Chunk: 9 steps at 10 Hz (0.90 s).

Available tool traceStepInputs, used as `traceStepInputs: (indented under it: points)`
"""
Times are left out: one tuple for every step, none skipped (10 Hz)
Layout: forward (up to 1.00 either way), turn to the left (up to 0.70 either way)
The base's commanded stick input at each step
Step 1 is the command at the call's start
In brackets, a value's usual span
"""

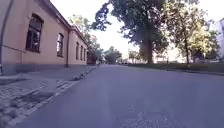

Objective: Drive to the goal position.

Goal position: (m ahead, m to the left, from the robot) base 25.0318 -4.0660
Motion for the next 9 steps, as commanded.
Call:
traceStepInputs:
  points:
    - [0.70, 0.00]
    - [0.70, 0.00]
    - [0.70, 0.00]
    - [0.70, 0.00]
    - [0.70, 0.00]
    - [0.70, 0.00]
    - [0.70, 0.00]
    - [0.70, 0.00]
    - [0.70, 0.00]
